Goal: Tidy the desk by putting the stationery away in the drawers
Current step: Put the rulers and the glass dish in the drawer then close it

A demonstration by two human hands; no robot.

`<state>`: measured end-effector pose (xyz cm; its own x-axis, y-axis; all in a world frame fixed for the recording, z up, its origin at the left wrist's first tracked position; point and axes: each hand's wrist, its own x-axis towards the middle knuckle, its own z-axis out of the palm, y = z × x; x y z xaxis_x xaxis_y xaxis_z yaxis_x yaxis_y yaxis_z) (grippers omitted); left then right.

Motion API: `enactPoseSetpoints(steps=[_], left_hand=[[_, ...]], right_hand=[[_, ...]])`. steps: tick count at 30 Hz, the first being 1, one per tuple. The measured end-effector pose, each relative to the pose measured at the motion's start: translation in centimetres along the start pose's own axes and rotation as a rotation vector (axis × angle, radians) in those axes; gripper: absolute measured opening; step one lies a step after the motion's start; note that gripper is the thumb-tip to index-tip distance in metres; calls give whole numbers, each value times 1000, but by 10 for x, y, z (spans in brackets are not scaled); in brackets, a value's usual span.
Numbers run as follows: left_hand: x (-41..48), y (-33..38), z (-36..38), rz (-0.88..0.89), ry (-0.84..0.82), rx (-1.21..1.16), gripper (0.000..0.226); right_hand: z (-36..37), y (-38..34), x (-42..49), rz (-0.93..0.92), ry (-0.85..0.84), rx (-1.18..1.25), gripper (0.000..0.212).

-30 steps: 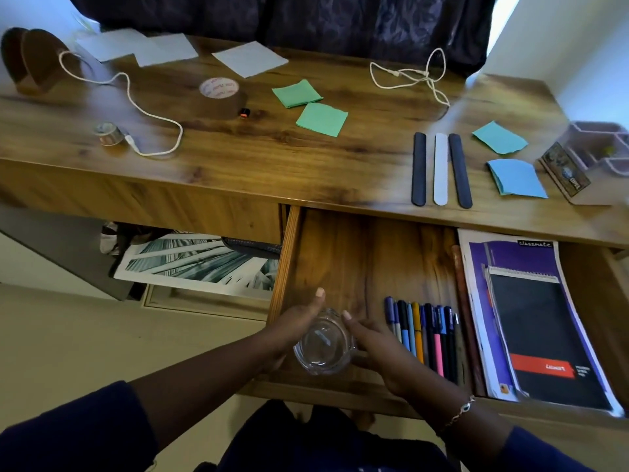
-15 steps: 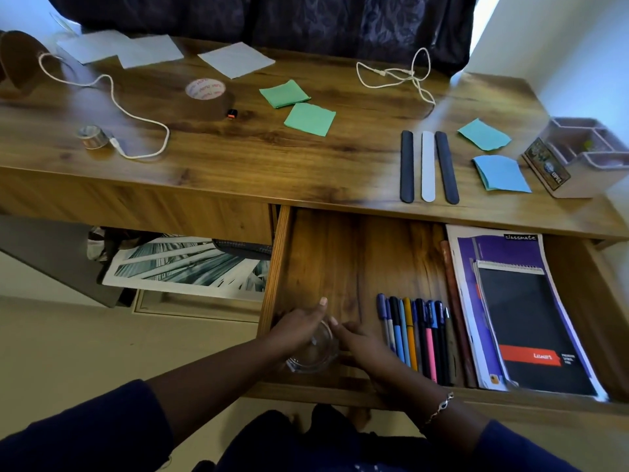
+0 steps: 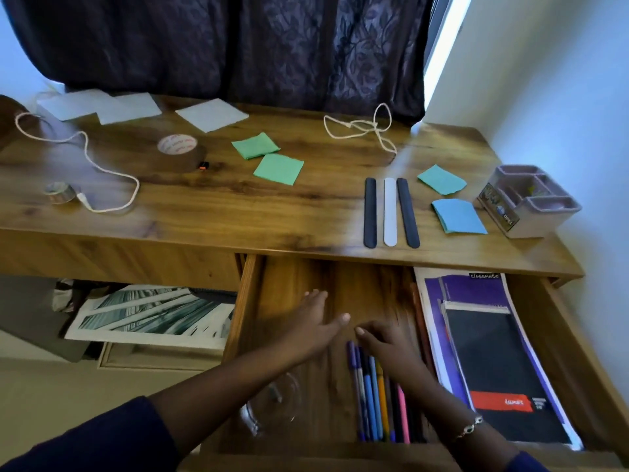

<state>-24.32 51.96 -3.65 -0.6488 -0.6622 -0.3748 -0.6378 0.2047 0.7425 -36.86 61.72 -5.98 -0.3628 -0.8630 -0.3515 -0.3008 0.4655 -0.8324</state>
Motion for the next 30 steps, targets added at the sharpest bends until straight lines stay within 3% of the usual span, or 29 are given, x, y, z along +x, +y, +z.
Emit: enactPoseSetpoints(steps=[4,9,13,17,23,26,30], left_hand=[[32,38,0,109,-1,34,67],[79,68,5,273,37,361,74],[108,82,16,338,54,587,77],[122,91,27,344,45,673,79],[123,91,32,328,126,590,73],[116,89,29,319,161,508,68],[96,87,17,330,248,295,60]], right_hand=[[-55,-2,39,-44,201,-61,12],[-119,-18,96,-46,439,-13,13],[-146,-32,140,30,582,-230,16],[-146,-39,163,139,529,-441,26],[-138,-34,181,103,534,-599,31],[-145,-33,188,197,449,-413,30],[-155,-39,162,247,306,9,26]])
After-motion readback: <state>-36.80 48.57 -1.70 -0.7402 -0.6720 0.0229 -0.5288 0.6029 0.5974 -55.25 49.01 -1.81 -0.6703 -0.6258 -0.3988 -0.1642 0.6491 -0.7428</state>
